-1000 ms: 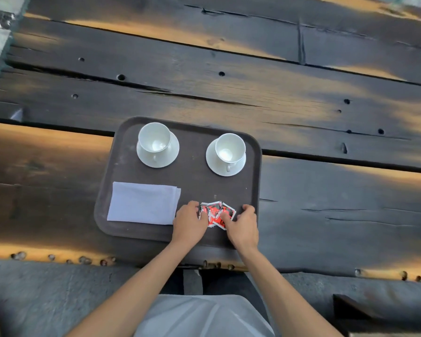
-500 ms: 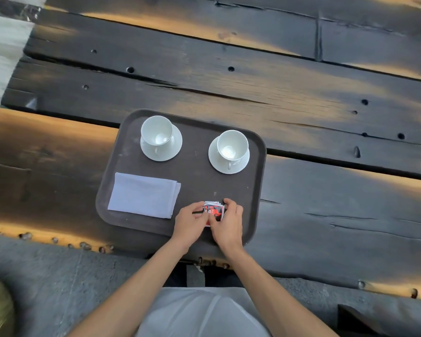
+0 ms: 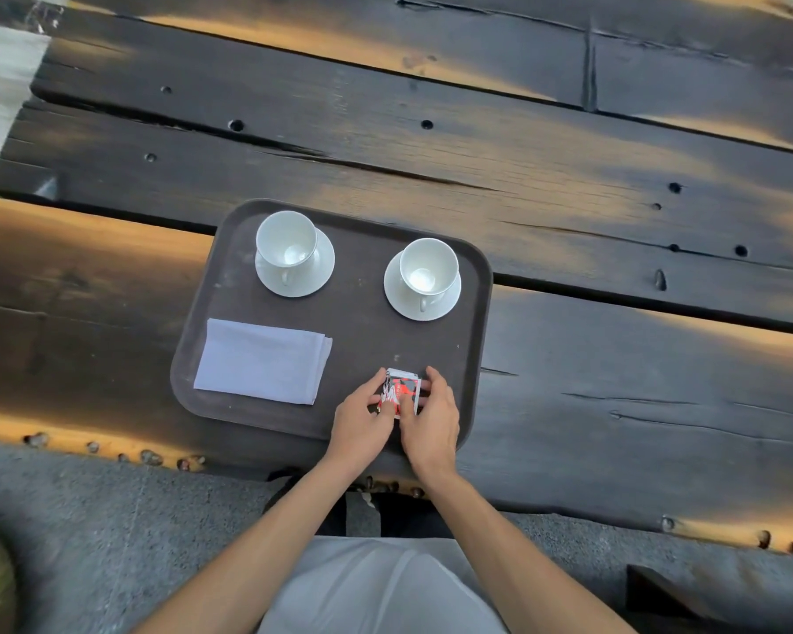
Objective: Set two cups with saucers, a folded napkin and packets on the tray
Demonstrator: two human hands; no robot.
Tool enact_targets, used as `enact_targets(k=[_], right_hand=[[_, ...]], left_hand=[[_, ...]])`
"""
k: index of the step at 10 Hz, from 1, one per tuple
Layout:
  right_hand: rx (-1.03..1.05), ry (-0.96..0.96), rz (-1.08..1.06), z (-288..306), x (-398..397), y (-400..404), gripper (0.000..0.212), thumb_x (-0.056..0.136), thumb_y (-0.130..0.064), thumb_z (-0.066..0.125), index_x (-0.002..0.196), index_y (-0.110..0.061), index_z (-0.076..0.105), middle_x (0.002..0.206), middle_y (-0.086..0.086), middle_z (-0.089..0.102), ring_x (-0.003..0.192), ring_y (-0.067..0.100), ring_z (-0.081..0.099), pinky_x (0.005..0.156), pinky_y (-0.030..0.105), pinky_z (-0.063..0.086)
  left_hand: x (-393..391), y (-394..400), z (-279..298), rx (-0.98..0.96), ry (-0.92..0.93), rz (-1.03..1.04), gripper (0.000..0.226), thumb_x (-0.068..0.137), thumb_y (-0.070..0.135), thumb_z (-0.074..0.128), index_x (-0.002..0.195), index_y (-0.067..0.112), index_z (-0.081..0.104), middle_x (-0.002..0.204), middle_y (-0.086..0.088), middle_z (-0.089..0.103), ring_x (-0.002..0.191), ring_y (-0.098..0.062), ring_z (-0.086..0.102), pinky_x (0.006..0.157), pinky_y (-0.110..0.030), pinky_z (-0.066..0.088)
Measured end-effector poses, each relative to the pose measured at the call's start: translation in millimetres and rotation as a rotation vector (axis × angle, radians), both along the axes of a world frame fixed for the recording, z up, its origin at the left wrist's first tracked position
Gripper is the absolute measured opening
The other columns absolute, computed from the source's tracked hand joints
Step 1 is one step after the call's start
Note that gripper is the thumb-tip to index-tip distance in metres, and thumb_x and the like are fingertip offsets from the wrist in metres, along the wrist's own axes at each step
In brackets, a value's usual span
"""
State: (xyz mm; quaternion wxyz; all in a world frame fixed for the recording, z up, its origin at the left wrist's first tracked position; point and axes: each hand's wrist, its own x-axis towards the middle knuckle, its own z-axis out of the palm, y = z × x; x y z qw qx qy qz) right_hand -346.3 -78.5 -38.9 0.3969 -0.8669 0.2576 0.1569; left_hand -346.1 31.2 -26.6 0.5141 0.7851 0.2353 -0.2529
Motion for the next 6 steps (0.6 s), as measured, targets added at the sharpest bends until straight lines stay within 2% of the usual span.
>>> enact_targets(k=[1,2,3,4,5,6], right_hand=[[0.005,-0.013,-0.026,0.6,-1.7,1.6,0.049,0.099,-0.025,0.059,0.145,-0.016,0.044,0.135,0.002,0.057,0.117,0.019,0.061,0.100,0.037,0.048],[-0.014,-0.011,-0.045,1.5,-4.7,2.4,0.044,0.096,-0.025,0.063,0.138,-0.019,0.048,0.127,-0.001,0.057,0.111,0.017,0.061,0.092,0.034,0.049],[-0.012,-0.020,-0.060,-0.4,-5.3,0.4,0.042,0.095,-0.022,0.064,0.135,-0.019,0.050,0.120,-0.003,0.060,0.106,0.016,0.063,0.092,0.038,0.052],[-0.001,-0.036,-0.051,-1.3,-3.7,-0.6,0.042,0.095,-0.019,0.064,0.135,-0.017,0.051,0.116,-0.005,0.065,0.099,0.013,0.065,0.091,0.033,0.051],[0.021,-0.049,-0.040,-1.2,-2.9,-1.6,0.043,0.095,-0.019,0.065,0.136,-0.016,0.052,0.114,-0.006,0.067,0.093,0.010,0.066,0.087,0.027,0.050],[0.008,-0.072,-0.052,2.1,-1.8,-1.8,0.041,0.095,-0.023,0.065,0.134,-0.018,0.053,0.116,-0.006,0.065,0.092,0.006,0.063,0.084,0.025,0.048]], left_hand=[[-0.6,-1.5,1.1,-0.014,-0.030,-0.024,0.053,0.096,0.015,0.054,0.148,0.025,0.048,0.137,0.008,0.062,0.109,0.005,0.057,0.087,-0.004,0.043],[-0.6,-1.7,0.6,-0.014,-0.039,-0.033,0.053,0.097,0.015,0.055,0.149,0.021,0.048,0.140,0.006,0.060,0.113,0.001,0.057,0.087,-0.004,0.042],[-1.0,-0.5,-0.1,-0.009,-0.030,-0.039,0.052,0.097,0.014,0.054,0.149,0.020,0.048,0.139,0.002,0.062,0.115,-0.003,0.058,0.079,0.004,0.039],[-2.1,0.3,2.6,-0.002,-0.035,-0.064,0.052,0.097,0.017,0.055,0.149,0.021,0.048,0.139,0.002,0.062,0.118,-0.005,0.058,0.088,-0.004,0.040],[-0.9,1.2,1.1,-0.006,-0.040,-0.093,0.052,0.098,0.022,0.056,0.149,0.025,0.048,0.141,0.006,0.061,0.116,0.001,0.057,0.095,-0.013,0.039],[-2.0,3.4,4.0,0.005,-0.073,-0.106,0.053,0.098,0.025,0.057,0.150,0.025,0.046,0.146,0.007,0.057,0.123,-0.003,0.055,0.101,-0.016,0.039]])
